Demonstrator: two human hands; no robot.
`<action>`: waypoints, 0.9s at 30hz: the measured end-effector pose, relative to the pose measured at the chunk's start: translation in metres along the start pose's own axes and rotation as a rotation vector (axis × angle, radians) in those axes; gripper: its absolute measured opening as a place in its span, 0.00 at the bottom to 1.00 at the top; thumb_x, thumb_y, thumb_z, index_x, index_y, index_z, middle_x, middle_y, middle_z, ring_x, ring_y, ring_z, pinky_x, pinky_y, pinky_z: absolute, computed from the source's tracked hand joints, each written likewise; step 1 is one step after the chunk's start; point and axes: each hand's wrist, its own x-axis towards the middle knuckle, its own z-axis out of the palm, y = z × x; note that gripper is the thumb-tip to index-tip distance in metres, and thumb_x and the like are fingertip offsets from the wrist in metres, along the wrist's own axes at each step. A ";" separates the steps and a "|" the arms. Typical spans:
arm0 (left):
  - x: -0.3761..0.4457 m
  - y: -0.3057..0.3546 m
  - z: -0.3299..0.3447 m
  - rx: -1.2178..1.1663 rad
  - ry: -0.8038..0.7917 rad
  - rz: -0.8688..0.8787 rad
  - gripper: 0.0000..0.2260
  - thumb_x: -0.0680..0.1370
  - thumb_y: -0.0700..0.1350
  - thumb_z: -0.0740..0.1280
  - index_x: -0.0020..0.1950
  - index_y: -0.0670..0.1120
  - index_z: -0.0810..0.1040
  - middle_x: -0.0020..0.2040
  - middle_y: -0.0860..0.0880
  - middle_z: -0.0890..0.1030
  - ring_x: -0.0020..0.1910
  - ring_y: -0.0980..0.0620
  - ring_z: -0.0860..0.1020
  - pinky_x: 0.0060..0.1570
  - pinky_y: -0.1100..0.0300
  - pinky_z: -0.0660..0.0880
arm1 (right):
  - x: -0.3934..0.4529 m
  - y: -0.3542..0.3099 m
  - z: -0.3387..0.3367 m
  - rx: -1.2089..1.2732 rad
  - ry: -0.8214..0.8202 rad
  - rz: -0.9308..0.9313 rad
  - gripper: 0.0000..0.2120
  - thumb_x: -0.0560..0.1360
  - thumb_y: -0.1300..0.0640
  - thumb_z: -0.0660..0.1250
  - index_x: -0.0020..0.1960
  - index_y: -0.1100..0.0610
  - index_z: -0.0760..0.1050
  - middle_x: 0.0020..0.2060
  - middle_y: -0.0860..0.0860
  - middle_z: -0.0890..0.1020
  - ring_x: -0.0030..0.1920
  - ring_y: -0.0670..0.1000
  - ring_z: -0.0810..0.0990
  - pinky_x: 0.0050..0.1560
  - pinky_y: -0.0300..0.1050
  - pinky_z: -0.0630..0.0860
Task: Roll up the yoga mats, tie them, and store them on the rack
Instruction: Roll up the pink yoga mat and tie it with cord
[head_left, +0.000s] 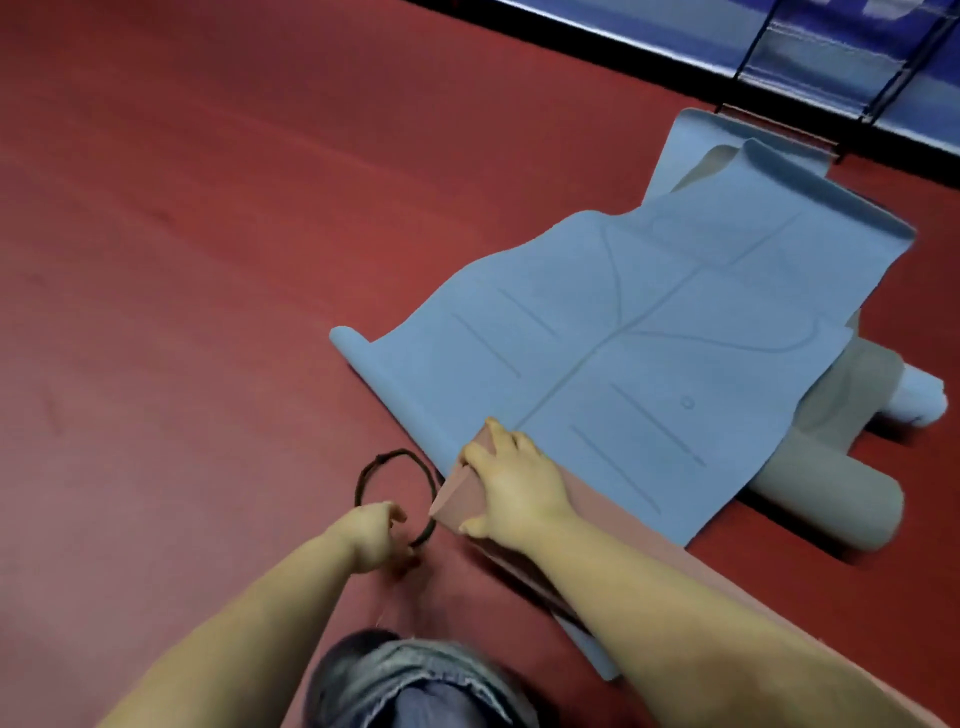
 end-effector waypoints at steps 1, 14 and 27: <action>0.009 -0.006 0.009 0.086 0.040 0.002 0.25 0.74 0.55 0.69 0.68 0.47 0.69 0.66 0.46 0.73 0.63 0.47 0.72 0.60 0.59 0.69 | 0.007 0.001 0.004 -0.002 -0.024 -0.011 0.34 0.66 0.45 0.74 0.67 0.48 0.64 0.76 0.56 0.51 0.71 0.58 0.59 0.67 0.49 0.64; 0.042 -0.016 0.069 -0.003 0.420 -0.013 0.07 0.80 0.49 0.59 0.51 0.47 0.72 0.54 0.45 0.78 0.55 0.43 0.74 0.50 0.54 0.68 | 0.027 0.011 0.013 -0.002 -0.049 -0.048 0.33 0.65 0.43 0.74 0.66 0.46 0.65 0.76 0.53 0.53 0.70 0.56 0.60 0.61 0.46 0.67; -0.164 0.197 -0.048 -0.925 0.404 0.529 0.07 0.79 0.47 0.64 0.44 0.46 0.72 0.35 0.51 0.74 0.28 0.56 0.70 0.29 0.64 0.65 | -0.167 0.050 -0.130 0.139 0.441 0.138 0.32 0.65 0.41 0.73 0.65 0.42 0.66 0.76 0.44 0.50 0.72 0.50 0.58 0.61 0.42 0.66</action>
